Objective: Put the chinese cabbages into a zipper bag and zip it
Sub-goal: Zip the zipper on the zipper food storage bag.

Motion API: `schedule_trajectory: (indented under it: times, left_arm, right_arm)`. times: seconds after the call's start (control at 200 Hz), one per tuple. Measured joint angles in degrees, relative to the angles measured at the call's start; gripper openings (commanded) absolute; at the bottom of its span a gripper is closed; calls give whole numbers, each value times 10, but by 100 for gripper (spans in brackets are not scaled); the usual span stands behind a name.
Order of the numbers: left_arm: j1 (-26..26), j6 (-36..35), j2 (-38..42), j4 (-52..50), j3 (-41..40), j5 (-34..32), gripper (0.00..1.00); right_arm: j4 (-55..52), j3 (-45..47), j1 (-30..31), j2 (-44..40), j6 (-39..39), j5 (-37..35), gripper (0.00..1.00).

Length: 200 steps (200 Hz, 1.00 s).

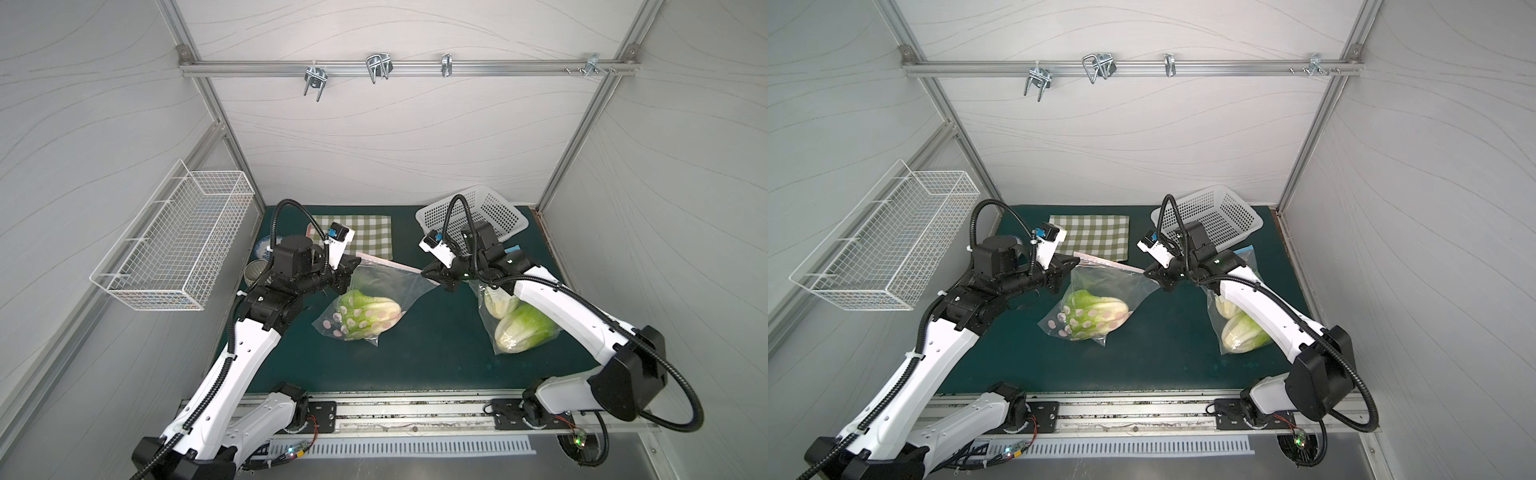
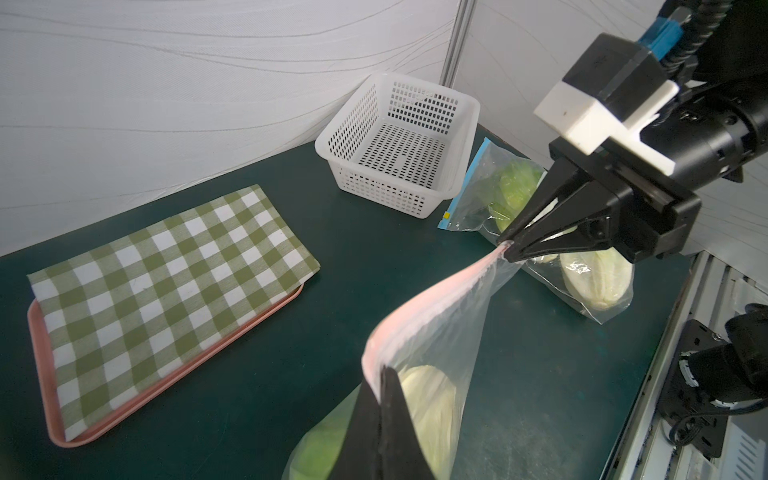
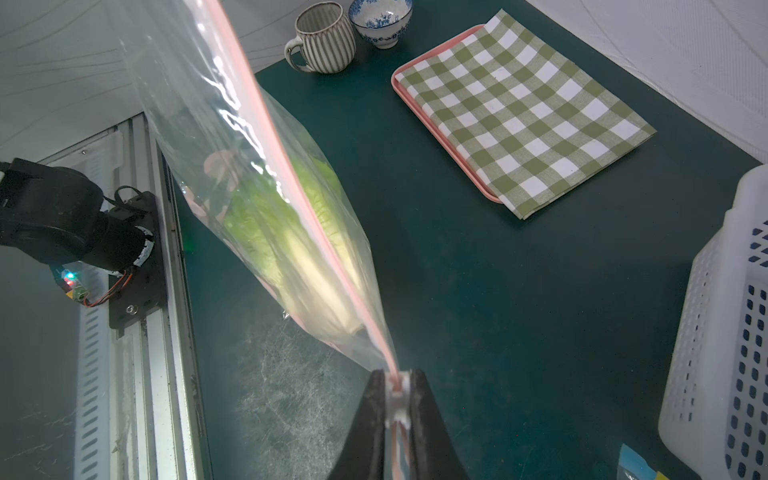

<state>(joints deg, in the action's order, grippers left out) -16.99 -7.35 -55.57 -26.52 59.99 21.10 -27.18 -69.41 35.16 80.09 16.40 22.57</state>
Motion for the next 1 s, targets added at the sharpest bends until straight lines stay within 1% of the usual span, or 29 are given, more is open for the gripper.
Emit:
schedule_trajectory:
  times: [0.315,0.505,0.635,0.845,1.0]
  left_arm:
    - [17,-10,-5,-26,0,-28,0]
    - [31,-13,-19,-25,0,-42,0]
    - [45,-14,-45,-16,0,-51,0]
    - [69,-2,-109,5,0,-57,0]
    - [81,9,-143,17,1,-54,0]
  right_arm:
    - [2,26,-4,0,-1,-10,0]
    - [2,26,-4,3,-3,-21,0]
    - [12,24,-5,19,-16,-21,0]
    - [14,-4,-9,81,-37,-30,0]
    - [23,-12,-14,97,-55,-28,0]
